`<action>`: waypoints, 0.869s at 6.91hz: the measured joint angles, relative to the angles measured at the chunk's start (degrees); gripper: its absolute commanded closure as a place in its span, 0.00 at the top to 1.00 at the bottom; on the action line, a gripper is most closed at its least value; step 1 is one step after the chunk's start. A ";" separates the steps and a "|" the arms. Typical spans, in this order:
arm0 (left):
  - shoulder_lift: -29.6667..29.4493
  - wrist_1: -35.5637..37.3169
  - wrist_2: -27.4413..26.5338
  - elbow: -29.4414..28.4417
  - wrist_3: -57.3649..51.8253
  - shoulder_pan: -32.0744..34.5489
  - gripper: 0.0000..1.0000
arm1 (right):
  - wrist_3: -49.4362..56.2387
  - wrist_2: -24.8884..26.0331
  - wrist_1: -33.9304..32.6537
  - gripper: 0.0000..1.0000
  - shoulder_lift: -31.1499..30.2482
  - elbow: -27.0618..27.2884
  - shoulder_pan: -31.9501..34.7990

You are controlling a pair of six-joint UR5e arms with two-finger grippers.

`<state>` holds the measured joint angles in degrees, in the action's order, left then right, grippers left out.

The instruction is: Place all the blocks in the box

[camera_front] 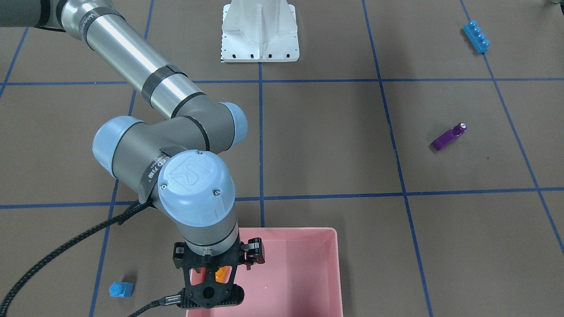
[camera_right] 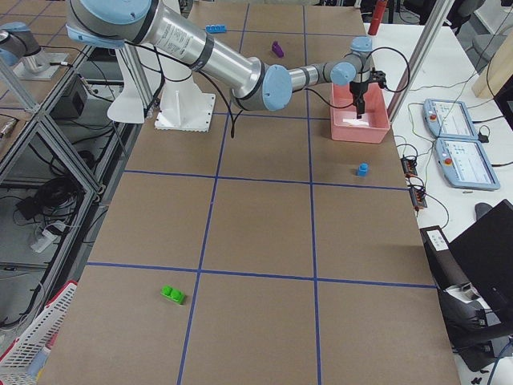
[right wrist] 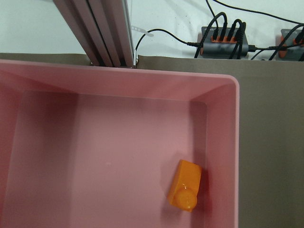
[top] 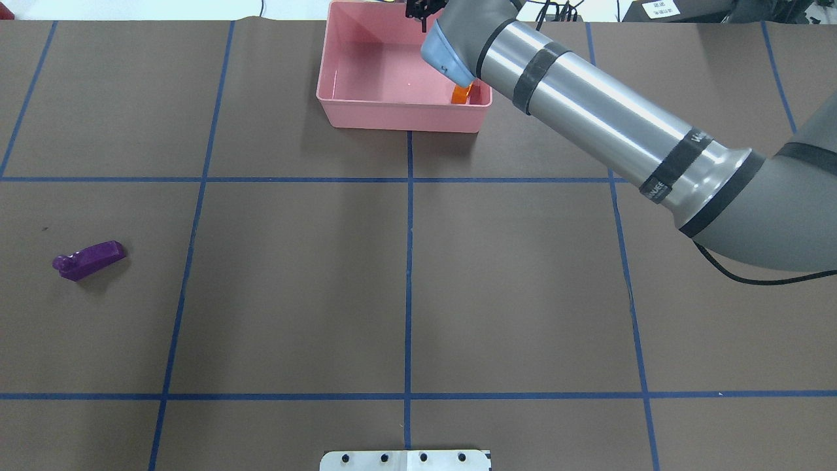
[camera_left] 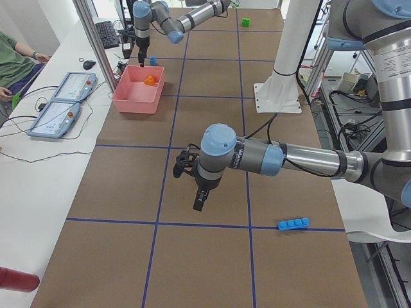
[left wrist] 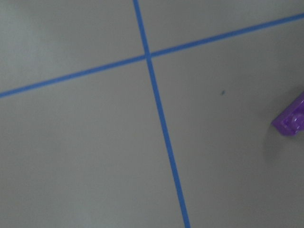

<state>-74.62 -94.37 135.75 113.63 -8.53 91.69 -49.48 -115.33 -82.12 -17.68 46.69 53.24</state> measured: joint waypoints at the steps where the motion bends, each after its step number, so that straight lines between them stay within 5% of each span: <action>1: -0.46 -1.19 1.66 -0.14 -0.22 -0.15 1.00 | 1.45 -1.41 -7.12 1.00 -2.07 7.71 1.25; 4: -0.61 -8.13 6.72 -0.57 1.82 -8.64 1.00 | 6.87 -2.96 -18.48 1.00 -19.18 34.67 3.42; 6: -0.56 -11.97 3.74 -0.66 3.66 -16.60 1.00 | 10.88 -3.04 -22.69 1.00 -33.71 52.45 4.00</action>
<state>-75.18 -106.34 139.49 112.97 -4.87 75.08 -38.59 -118.38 -104.81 -51.39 99.14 57.24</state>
